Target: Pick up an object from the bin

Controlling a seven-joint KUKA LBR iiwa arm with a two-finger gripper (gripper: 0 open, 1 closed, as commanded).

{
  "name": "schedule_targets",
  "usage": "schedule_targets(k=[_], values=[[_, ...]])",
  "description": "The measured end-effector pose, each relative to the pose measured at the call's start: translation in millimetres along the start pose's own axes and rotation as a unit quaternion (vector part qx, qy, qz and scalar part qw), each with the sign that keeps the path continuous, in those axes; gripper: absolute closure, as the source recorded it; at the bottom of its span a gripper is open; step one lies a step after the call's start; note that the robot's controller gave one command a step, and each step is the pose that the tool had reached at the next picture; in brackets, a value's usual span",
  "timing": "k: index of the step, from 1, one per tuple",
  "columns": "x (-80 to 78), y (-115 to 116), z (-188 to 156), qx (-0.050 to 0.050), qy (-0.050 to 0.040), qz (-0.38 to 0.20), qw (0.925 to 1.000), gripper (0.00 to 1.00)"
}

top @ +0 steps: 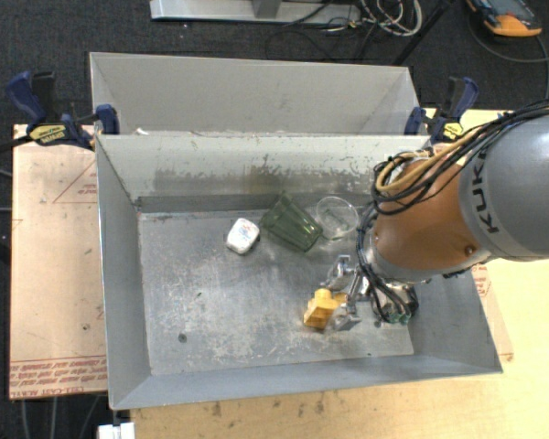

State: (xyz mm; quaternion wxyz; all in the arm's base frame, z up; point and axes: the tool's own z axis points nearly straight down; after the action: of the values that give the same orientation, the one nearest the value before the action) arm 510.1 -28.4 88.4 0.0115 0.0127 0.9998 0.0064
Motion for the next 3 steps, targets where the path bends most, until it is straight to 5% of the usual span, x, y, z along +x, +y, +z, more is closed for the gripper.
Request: schedule_targets(k=[3], values=[[0.9, 0.4, 0.7, 0.003, 0.0022, 0.001, 1.0, 1.0]])
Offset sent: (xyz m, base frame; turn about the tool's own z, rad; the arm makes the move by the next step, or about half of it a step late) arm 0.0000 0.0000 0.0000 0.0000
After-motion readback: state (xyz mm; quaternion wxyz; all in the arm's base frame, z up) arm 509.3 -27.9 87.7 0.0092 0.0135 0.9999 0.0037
